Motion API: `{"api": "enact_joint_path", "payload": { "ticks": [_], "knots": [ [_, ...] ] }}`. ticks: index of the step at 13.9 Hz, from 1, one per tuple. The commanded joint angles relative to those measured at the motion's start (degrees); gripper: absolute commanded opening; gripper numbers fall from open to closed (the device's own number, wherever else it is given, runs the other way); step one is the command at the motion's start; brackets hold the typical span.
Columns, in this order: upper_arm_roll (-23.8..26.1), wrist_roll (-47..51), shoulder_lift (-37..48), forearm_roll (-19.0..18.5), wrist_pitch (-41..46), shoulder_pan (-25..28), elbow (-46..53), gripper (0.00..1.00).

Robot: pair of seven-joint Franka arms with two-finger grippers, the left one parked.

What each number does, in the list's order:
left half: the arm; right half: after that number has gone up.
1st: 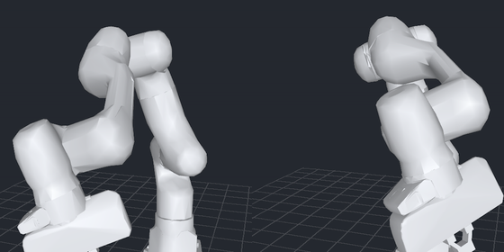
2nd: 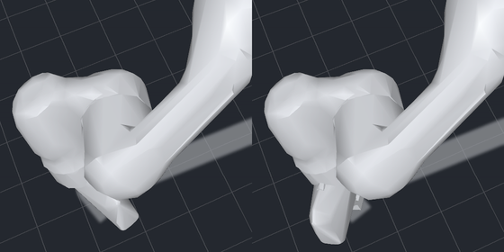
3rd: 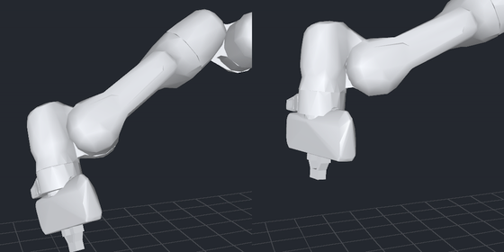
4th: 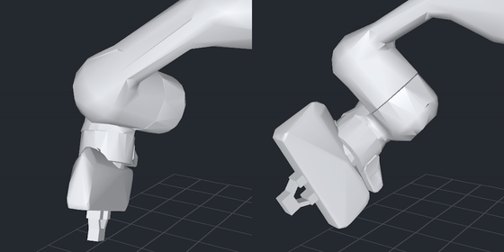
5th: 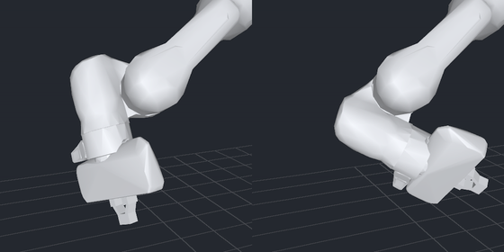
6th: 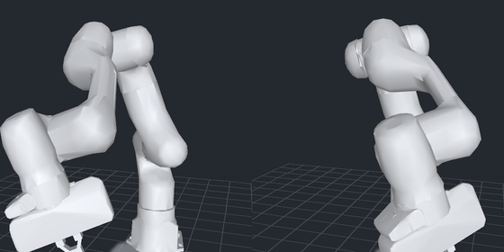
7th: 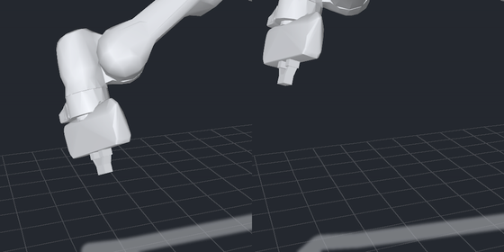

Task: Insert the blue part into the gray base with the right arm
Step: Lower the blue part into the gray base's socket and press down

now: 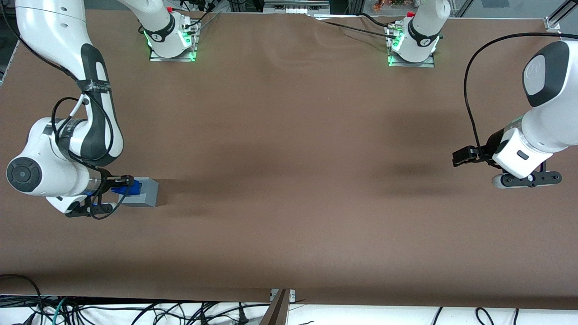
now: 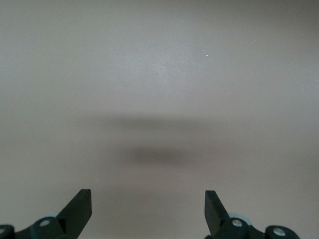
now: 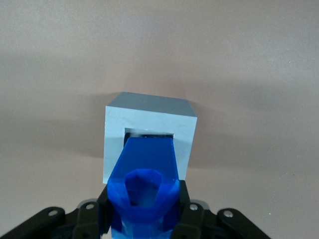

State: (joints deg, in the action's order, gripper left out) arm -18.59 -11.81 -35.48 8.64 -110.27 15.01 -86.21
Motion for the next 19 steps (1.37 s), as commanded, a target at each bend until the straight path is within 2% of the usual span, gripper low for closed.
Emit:
{"api": "enact_joint_path", "payload": {
  "ticks": [1, 19],
  "knots": [
    [0.4, 0.6, -0.5, 0.9, -0.8, -0.4, 0.6, 0.05],
    [0.5, 3.0, -1.2, 0.9, -1.6, 0.2, 0.8, 0.05]
  ]
}}
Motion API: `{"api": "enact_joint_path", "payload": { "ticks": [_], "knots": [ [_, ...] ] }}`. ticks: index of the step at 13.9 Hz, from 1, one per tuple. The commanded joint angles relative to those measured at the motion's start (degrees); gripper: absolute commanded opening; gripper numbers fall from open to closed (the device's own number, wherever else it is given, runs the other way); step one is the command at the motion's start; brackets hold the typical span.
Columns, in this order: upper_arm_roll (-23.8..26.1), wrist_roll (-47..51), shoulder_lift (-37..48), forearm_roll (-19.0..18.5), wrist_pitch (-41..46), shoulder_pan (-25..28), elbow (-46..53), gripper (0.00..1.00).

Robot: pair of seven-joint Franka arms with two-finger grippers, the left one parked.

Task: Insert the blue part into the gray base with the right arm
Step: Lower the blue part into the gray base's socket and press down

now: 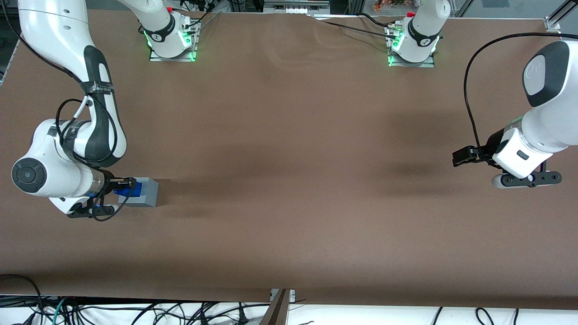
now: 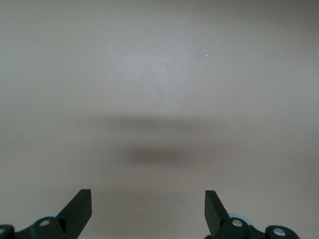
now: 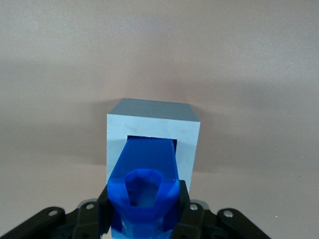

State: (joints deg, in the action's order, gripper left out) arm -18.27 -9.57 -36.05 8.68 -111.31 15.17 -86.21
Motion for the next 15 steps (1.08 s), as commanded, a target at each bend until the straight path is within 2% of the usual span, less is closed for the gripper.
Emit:
{"api": "enact_joint_path", "payload": {
  "ticks": [1, 5, 6, 7, 8, 15],
  "knots": [
    [0.2, 1.4, -0.6, 0.9, -0.6, 0.0, 0.8, 0.05],
    [0.2, 1.5, -0.7, 0.9, -0.7, 0.0, 0.8, 0.07],
    [0.2, 1.4, -0.8, 0.9, -0.7, 0.0, 0.8, 0.24],
    [0.2, 1.4, -0.8, 0.9, -0.7, 0.0, 0.8, 0.72],
    [0.2, 1.4, -0.8, 0.9, -0.7, 0.0, 0.8, 0.96],
    [0.2, 1.3, -0.3, 0.9, -0.7, 0.1, 0.8, 0.98]
  ]
}}
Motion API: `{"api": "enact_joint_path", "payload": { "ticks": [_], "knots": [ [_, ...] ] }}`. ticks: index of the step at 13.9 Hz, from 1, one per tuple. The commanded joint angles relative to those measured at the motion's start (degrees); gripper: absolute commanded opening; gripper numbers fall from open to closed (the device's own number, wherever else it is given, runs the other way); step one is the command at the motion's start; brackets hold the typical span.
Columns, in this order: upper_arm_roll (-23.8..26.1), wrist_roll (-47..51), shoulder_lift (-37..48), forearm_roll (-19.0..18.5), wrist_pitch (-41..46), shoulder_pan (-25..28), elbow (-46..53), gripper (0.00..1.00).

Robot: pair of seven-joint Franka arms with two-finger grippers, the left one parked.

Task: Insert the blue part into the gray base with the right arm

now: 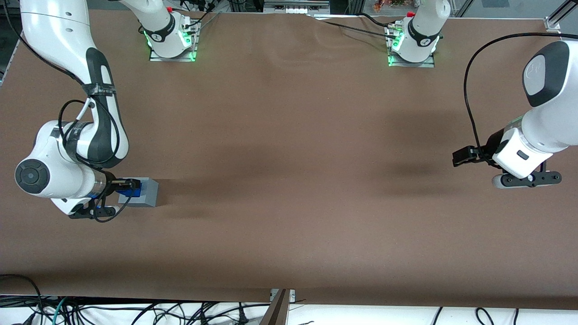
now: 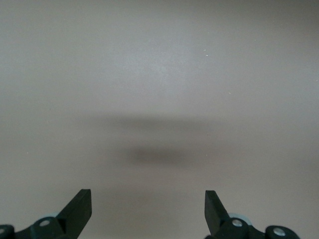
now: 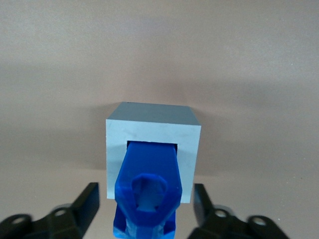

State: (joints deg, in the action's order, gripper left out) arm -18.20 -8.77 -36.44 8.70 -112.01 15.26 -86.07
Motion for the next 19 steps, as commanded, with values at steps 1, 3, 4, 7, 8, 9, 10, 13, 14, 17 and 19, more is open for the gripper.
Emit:
{"api": "enact_joint_path", "payload": {
  "ticks": [1, 3, 4, 7, 8, 9, 10, 13, 14, 17, 19],
  "knots": [
    [0.1, 0.7, 0.2, 0.9, 0.1, 0.0, 0.6, 0.98],
    [0.0, -0.2, 2.5, 0.8, 0.5, 0.1, 0.6, 0.99],
    [-0.1, 0.1, 4.0, 0.9, 0.9, 0.0, 0.7, 0.99],
    [0.1, -0.2, 10.4, 0.3, 4.5, 0.2, 0.7, 0.99],
    [0.0, -0.1, 12.4, 0.0, 8.8, 0.4, 0.8, 0.99],
    [0.0, 0.2, 15.0, -0.1, 13.2, 0.5, 1.0, 0.99],
    [0.1, 0.2, 17.5, -0.3, 16.2, 0.5, 1.9, 0.99],
    [-0.4, 1.1, 21.9, -2.6, 25.2, 0.7, 2.8, 0.99],
    [0.0, 4.5, 22.8, -4.5, 26.1, 0.8, 2.8, 0.99],
    [5.3, 8.0, 27.1, -6.5, 26.2, -2.3, 1.2, 0.99],
    [12.0, 8.1, 29.7, -7.4, 21.3, -9.1, -3.8, 0.99]
  ]
}}
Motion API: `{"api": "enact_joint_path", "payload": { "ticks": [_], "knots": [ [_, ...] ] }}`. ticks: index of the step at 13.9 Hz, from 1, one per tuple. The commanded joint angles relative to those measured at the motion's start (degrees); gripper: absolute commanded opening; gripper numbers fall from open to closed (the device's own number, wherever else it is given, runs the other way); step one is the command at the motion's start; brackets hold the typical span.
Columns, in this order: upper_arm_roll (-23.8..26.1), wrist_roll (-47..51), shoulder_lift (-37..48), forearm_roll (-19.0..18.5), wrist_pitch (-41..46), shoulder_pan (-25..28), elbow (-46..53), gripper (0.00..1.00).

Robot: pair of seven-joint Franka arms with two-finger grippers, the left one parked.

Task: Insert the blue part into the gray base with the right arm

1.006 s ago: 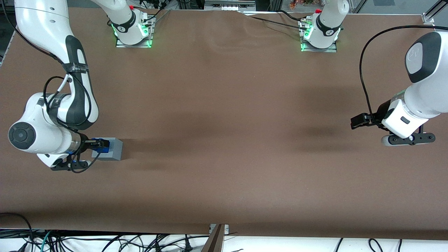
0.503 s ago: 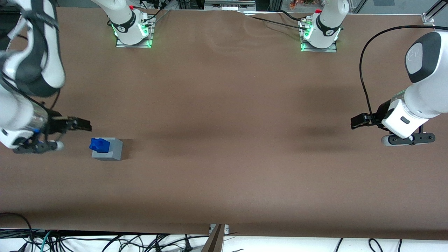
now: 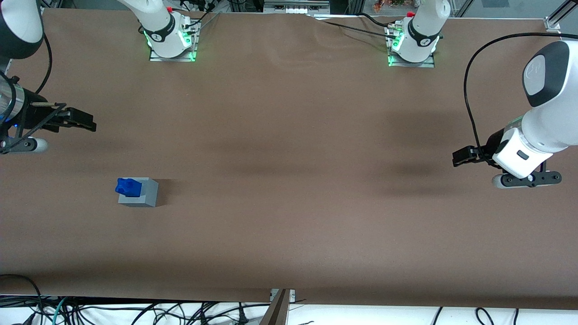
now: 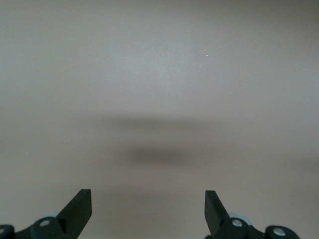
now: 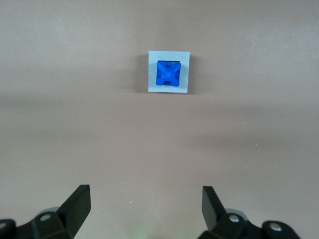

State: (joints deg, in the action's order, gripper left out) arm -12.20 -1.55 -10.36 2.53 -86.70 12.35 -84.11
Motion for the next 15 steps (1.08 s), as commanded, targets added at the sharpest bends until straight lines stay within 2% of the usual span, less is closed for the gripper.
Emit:
{"api": "enact_joint_path", "payload": {
  "ticks": [1, 3, 8, 10, 15],
  "knots": [
    [8.9, 0.8, 5.0, -1.9, -9.7, -9.1, -9.2, 0.99],
    [11.3, 0.4, 5.6, -1.6, -11.0, -13.1, -10.7, 0.99],
    [11.7, 0.4, 8.9, -1.9, -8.8, -15.2, -13.6, 0.99],
    [14.0, 0.8, 10.0, -2.2, -9.8, -16.7, -14.7, 0.99],
    [14.1, 1.0, 10.0, -1.6, -10.2, -16.7, -14.7, 0.99]
  ]
}}
